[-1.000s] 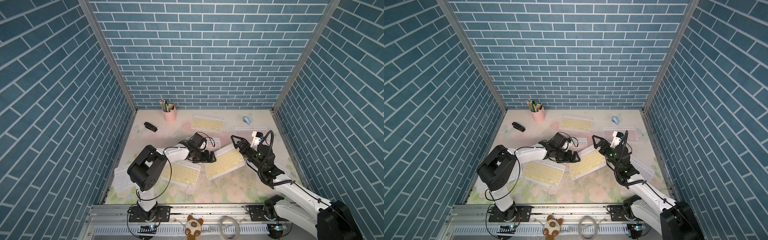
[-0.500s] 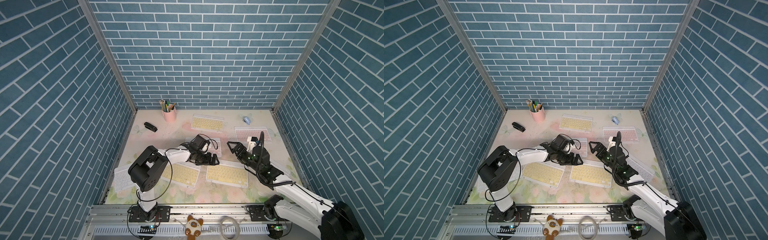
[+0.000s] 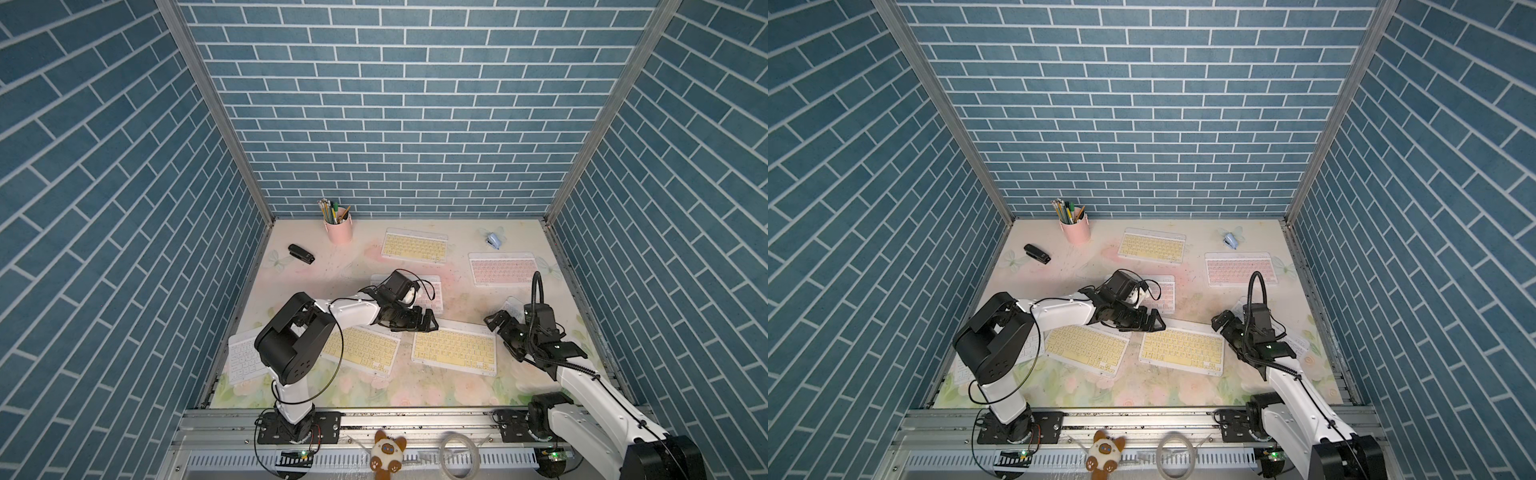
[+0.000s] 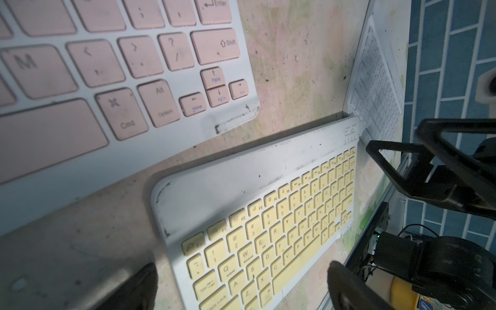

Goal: Stack the numeric keypads
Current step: Pick up the numeric keypad from the center of the board.

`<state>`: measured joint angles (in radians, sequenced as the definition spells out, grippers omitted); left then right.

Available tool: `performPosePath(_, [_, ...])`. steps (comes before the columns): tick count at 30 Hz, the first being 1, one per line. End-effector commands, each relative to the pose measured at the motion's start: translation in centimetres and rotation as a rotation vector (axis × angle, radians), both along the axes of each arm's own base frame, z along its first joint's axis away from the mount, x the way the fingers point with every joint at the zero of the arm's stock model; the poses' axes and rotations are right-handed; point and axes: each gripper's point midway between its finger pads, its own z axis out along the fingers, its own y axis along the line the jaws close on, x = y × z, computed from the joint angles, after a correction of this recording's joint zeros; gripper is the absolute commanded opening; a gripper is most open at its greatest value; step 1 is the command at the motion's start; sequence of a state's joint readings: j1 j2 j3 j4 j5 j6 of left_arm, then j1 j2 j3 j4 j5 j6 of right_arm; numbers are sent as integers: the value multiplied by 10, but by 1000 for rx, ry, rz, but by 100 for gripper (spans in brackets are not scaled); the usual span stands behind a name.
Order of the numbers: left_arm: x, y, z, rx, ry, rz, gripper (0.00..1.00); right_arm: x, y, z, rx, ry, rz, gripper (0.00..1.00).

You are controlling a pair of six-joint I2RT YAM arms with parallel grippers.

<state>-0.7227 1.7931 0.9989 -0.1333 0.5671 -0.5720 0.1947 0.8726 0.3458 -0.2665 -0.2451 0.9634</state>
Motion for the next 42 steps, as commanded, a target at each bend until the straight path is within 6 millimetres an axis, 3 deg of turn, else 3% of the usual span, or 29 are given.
performPosePath(1, [-4, 1, -3, -3, 11, -4, 100, -3, 0, -2, -20, -9, 54, 99])
performPosePath(15, [-4, 0, -8, -7, 31, 12, 100, 18, 19, 0, 50, -82, 127, 99])
performPosePath(29, [-4, 0, -8, -5, 36, 8, 100, -9, 15, -22, 23, -1, 159, 99])
performPosePath(42, [-4, -1, -14, -3, 43, 10, 99, -17, 39, -8, 158, -66, 257, 99])
